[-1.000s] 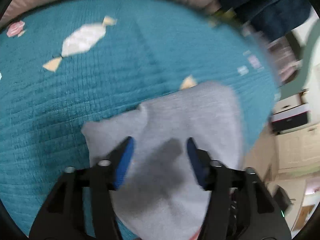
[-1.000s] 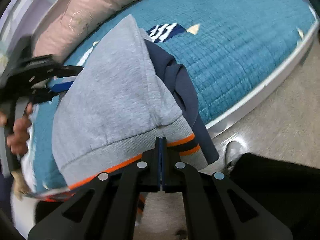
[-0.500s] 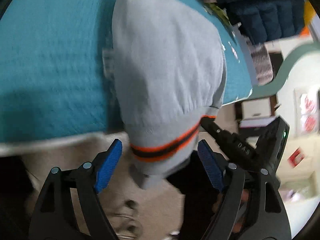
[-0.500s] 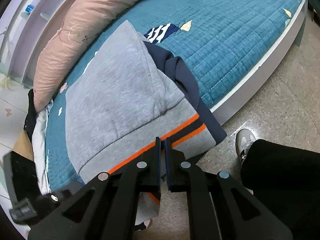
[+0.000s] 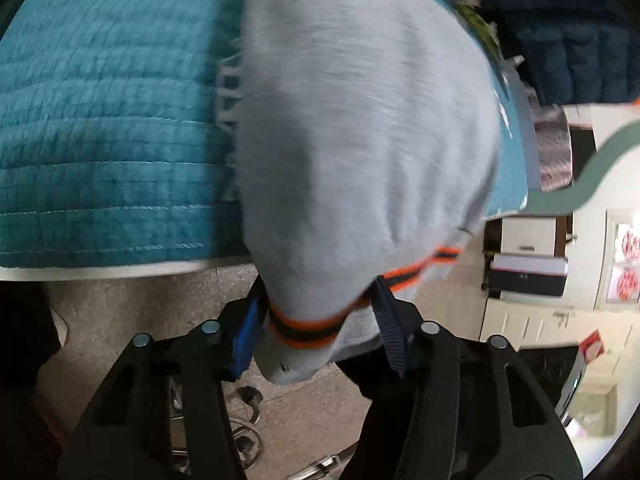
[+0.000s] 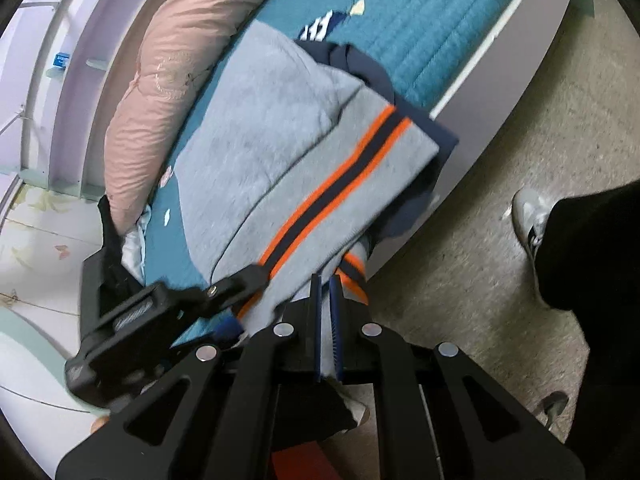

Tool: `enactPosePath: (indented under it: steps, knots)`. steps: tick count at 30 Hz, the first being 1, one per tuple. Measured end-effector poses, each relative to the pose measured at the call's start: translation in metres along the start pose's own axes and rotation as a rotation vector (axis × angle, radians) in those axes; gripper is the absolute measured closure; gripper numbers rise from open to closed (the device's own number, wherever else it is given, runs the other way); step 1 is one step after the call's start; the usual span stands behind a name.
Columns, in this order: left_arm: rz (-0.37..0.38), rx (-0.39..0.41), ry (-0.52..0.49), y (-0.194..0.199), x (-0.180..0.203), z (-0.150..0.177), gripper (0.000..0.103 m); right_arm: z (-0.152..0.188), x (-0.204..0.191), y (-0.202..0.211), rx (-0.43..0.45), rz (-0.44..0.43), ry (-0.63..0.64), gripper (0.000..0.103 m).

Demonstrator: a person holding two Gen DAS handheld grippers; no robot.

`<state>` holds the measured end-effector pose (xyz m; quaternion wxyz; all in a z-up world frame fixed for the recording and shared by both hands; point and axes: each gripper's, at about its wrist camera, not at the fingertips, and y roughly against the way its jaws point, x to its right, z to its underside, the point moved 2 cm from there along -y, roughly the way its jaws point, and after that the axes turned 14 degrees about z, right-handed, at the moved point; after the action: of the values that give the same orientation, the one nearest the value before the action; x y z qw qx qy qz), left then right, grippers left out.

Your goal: Fold large clothes

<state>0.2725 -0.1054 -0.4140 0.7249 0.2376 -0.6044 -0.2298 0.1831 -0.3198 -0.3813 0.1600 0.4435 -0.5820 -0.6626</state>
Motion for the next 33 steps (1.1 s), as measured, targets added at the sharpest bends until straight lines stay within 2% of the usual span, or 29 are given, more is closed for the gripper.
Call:
enactPosePath:
  steps: [1, 2, 4, 6, 7, 8, 9, 10, 12, 14, 16, 17, 22, 25, 27, 29, 33]
  knots:
    - [-0.022, 0.012, 0.002, 0.0, -0.005, -0.001, 0.031, 0.0, 0.0, 0.001, 0.0, -0.003, 0.002, 0.097]
    - [-0.036, 0.017, -0.01, -0.001, -0.005, -0.001, 0.026, 0.0, -0.001, 0.003, 0.0, -0.006, 0.008, 0.097]
    - [-0.047, 0.037, -0.063, -0.004, -0.003, 0.001, 0.021, -0.001, 0.0, 0.005, 0.001, -0.019, 0.012, 0.097]
    - [-0.053, 0.045, -0.066, -0.006, -0.002, 0.001, 0.021, 0.0, 0.003, 0.004, -0.01, -0.029, -0.003, 0.096]
    - [-0.027, 0.032, -0.054, -0.007, -0.001, 0.001, 0.045, 0.001, 0.004, 0.003, -0.016, -0.039, -0.015, 0.096]
    - [0.02, 0.015, -0.038, -0.007, 0.003, 0.001, 0.055, 0.001, 0.007, 0.003, -0.02, -0.054, -0.029, 0.096]
    - [-0.004, 0.015, -0.052, -0.007, 0.011, 0.002, 0.057, 0.001, 0.008, 0.003, -0.026, -0.071, -0.05, 0.096]
    - [-0.018, 0.009, -0.076, -0.007, 0.018, 0.003, 0.063, 0.001, 0.011, 0.004, -0.03, -0.083, -0.063, 0.096]
    - [-0.017, 0.009, -0.066, -0.003, 0.025, 0.004, 0.068, 0.001, 0.014, 0.006, -0.029, -0.119, -0.11, 0.09]
    - [0.035, 0.015, -0.029, 0.003, 0.029, 0.004, 0.076, -0.001, 0.015, 0.008, -0.032, -0.146, -0.152, 0.073]
    - [0.088, 0.018, 0.035, 0.009, 0.031, 0.003, 0.079, -0.001, 0.018, 0.012, -0.027, -0.2, -0.217, 0.063]
    - [0.114, 0.025, 0.055, 0.012, 0.034, 0.002, 0.081, -0.002, 0.018, 0.014, -0.03, -0.22, -0.235, 0.061]
    - [0.211, 0.056, 0.09, 0.028, 0.057, -0.003, 0.083, 0.004, 0.025, 0.019, -0.061, -0.35, -0.462, 0.047]
    - [0.255, 0.065, 0.097, 0.035, 0.07, -0.006, 0.083, 0.008, 0.021, 0.009, -0.117, -0.468, -0.577, 0.046]
    - [0.248, 0.061, 0.082, 0.035, 0.075, -0.008, 0.083, 0.005, 0.02, 0.004, -0.125, -0.533, -0.628, 0.045]
    - [0.256, 0.063, 0.093, 0.037, 0.071, -0.008, 0.083, 0.001, 0.018, -0.006, -0.129, -0.574, -0.678, 0.039]
    - [0.29, 0.062, 0.154, 0.039, 0.064, -0.011, 0.083, -0.003, 0.02, -0.017, -0.158, -0.631, -0.747, 0.037]
